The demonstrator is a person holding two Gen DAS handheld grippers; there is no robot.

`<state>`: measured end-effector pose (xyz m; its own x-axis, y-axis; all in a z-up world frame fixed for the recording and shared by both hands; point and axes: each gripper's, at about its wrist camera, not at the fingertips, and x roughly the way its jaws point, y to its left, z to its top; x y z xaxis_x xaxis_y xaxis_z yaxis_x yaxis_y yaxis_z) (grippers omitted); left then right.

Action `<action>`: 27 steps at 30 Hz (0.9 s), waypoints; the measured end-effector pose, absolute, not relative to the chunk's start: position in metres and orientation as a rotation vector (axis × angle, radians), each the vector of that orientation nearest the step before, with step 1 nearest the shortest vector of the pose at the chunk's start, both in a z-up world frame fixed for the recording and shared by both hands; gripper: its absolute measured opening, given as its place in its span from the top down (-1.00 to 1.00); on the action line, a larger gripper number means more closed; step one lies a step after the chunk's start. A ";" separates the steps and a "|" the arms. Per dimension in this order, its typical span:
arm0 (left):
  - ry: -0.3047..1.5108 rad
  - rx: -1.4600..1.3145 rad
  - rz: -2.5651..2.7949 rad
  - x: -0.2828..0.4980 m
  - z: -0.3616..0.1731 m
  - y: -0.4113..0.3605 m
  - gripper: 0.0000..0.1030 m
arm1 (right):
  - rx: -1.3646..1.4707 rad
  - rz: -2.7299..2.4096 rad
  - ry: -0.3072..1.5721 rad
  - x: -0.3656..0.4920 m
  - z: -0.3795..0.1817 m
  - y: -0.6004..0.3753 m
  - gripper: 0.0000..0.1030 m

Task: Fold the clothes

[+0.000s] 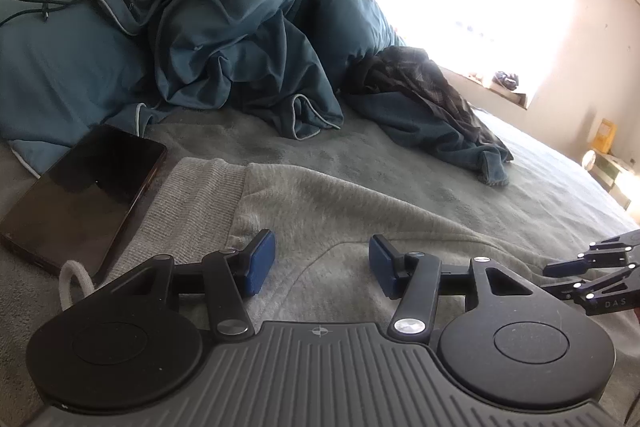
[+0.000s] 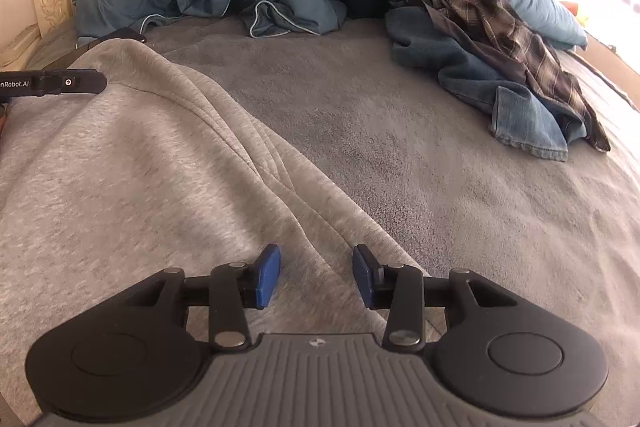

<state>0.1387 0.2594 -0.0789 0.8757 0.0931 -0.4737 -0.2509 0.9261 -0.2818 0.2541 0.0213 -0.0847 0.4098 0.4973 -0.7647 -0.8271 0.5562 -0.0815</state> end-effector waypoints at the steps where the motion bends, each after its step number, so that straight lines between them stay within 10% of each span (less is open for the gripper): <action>1: 0.471 -0.346 0.182 0.139 -0.079 0.260 -0.03 | -0.509 0.877 0.763 0.251 -0.084 0.022 0.33; 3: 0.469 -0.348 0.181 0.138 -0.080 0.260 -0.03 | -0.558 0.857 0.736 0.241 -0.083 0.025 0.79; 5: 0.466 -0.343 0.182 0.138 -0.080 0.259 -0.03 | -0.626 0.825 0.678 0.226 -0.082 0.029 0.84; 17: 0.482 -0.378 0.203 0.148 -0.075 0.263 -0.02 | -0.839 0.649 0.366 0.206 -0.059 0.047 0.87; 27: 0.487 -0.297 0.203 0.150 -0.082 0.256 0.00 | -0.734 0.685 0.536 0.253 -0.108 0.050 0.83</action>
<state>0.1501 0.2555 -0.0816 0.8651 0.1203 -0.4871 -0.2607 0.9372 -0.2316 0.2534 0.0498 -0.1076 0.6608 0.3700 -0.6530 -0.7228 0.5483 -0.4207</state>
